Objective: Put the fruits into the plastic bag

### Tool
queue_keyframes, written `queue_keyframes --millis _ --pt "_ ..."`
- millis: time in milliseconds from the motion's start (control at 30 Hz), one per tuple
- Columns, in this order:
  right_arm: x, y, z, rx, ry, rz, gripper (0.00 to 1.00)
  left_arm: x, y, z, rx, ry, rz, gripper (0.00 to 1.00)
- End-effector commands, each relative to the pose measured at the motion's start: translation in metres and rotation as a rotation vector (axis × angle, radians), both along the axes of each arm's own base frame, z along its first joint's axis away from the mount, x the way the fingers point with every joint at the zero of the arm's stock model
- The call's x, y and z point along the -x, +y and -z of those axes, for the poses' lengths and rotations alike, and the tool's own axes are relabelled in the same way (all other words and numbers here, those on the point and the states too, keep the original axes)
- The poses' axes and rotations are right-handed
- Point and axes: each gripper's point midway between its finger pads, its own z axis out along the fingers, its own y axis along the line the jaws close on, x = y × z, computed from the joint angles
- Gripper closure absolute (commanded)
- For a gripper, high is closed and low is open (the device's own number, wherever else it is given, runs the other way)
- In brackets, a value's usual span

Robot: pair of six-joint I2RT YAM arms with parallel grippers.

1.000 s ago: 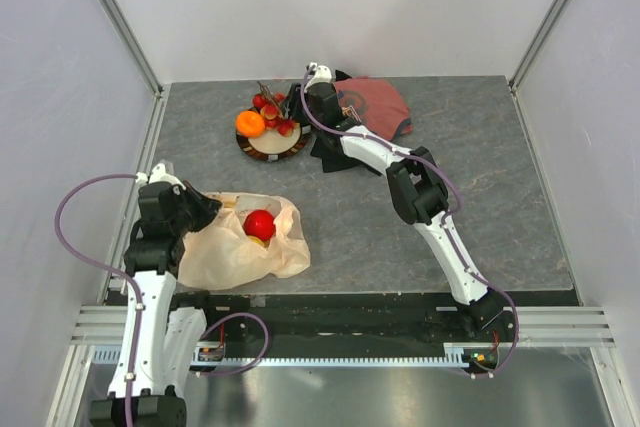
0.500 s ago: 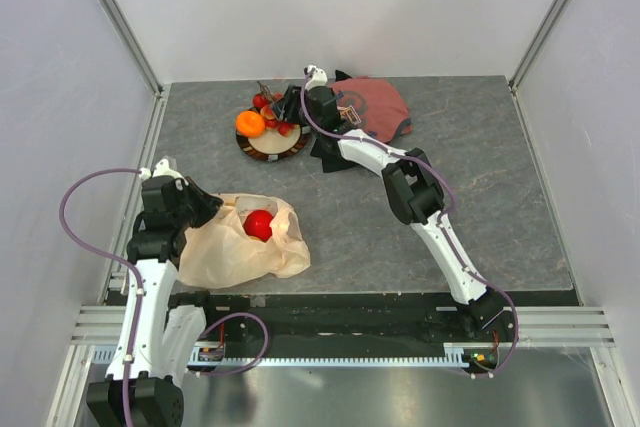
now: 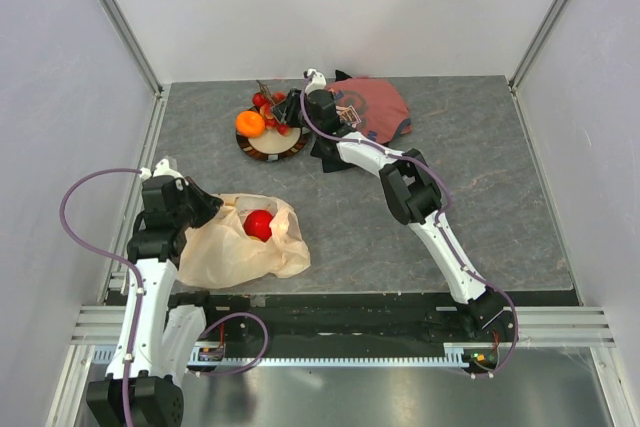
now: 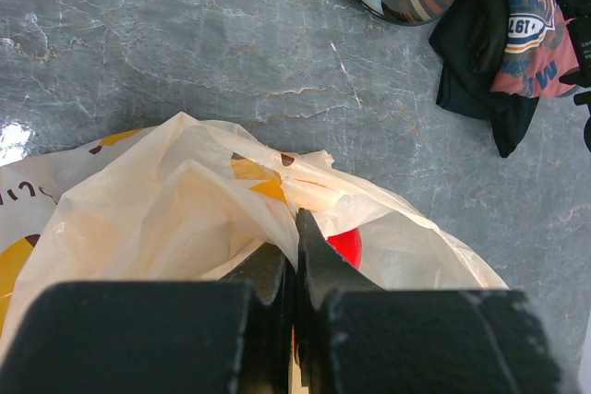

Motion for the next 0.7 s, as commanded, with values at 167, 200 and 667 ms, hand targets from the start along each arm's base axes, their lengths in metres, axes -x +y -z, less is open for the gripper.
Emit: queue_keyframes --millis 167,200,667 --pt "-0.005 -0.004 -0.048 -0.087 -0.094 -0.001 0.75 -0.003 0.001 -0.006 -0.022 -0.036 0.019 0.98" --pt "-0.005 -0.005 -0.050 -0.092 -0.095 0.009 0.78 -0.003 0.001 -0.006 -0.022 -0.036 0.019 0.98" --pt "-0.008 -0.030 -0.104 -0.267 -0.135 0.027 1.00 0.000 -0.003 -0.009 -0.014 -0.038 0.033 0.98"
